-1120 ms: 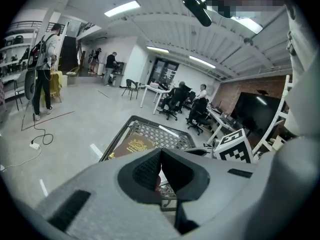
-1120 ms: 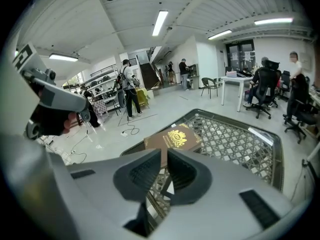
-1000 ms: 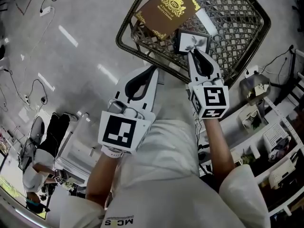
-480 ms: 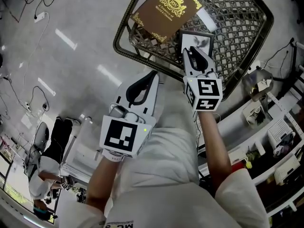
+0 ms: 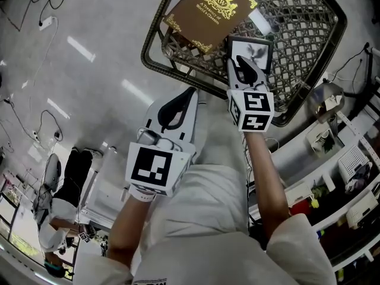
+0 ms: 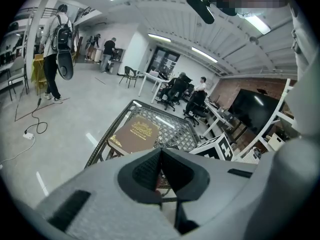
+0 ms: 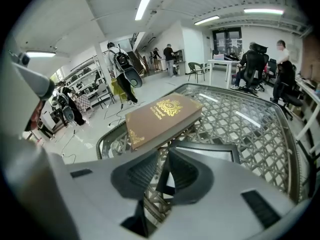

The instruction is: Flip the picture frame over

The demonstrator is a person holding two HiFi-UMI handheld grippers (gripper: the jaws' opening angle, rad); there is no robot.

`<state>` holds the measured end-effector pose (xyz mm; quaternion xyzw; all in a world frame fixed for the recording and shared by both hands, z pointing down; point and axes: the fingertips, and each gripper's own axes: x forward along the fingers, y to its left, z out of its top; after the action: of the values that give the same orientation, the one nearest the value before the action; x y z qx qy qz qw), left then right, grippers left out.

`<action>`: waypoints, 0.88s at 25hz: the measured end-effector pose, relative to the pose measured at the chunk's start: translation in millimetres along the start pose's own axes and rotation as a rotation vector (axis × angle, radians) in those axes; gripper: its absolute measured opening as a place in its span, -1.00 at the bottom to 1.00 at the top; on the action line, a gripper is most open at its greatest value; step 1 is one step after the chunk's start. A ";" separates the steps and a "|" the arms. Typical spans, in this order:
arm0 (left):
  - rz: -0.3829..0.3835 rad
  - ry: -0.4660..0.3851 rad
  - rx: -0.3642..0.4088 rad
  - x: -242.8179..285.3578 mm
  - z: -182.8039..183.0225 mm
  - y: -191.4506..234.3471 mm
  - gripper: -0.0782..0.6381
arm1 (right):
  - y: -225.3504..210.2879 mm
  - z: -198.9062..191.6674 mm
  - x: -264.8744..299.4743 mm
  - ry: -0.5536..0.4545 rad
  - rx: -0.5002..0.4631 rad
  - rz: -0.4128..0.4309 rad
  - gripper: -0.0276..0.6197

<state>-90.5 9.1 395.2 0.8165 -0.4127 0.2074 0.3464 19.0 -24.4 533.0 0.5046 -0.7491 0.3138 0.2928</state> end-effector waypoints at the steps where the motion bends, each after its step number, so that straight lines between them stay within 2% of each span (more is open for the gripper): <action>1: -0.001 0.000 -0.004 1.0 -0.4 0.9 -0.71 | -0.6 -2.2 2.8 0.004 0.003 -0.004 -0.65; 6: -0.002 0.009 -0.029 5.5 -3.5 6.5 -0.71 | -3.1 -14.0 18.2 0.030 0.022 -0.021 -0.64; 10: 0.002 0.012 0.003 3.6 -9.0 11.8 -0.71 | -5.9 -22.2 26.5 0.052 0.036 -0.039 -0.63; 22: 0.001 0.012 -0.004 1.5 -9.1 15.5 -0.71 | -9.1 -35.4 43.1 0.121 0.049 -0.123 -0.61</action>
<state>-102.8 8.5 408.4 0.8144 -0.4112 0.2119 0.3503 18.1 -24.6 589.5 0.5367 -0.6898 0.3436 0.3436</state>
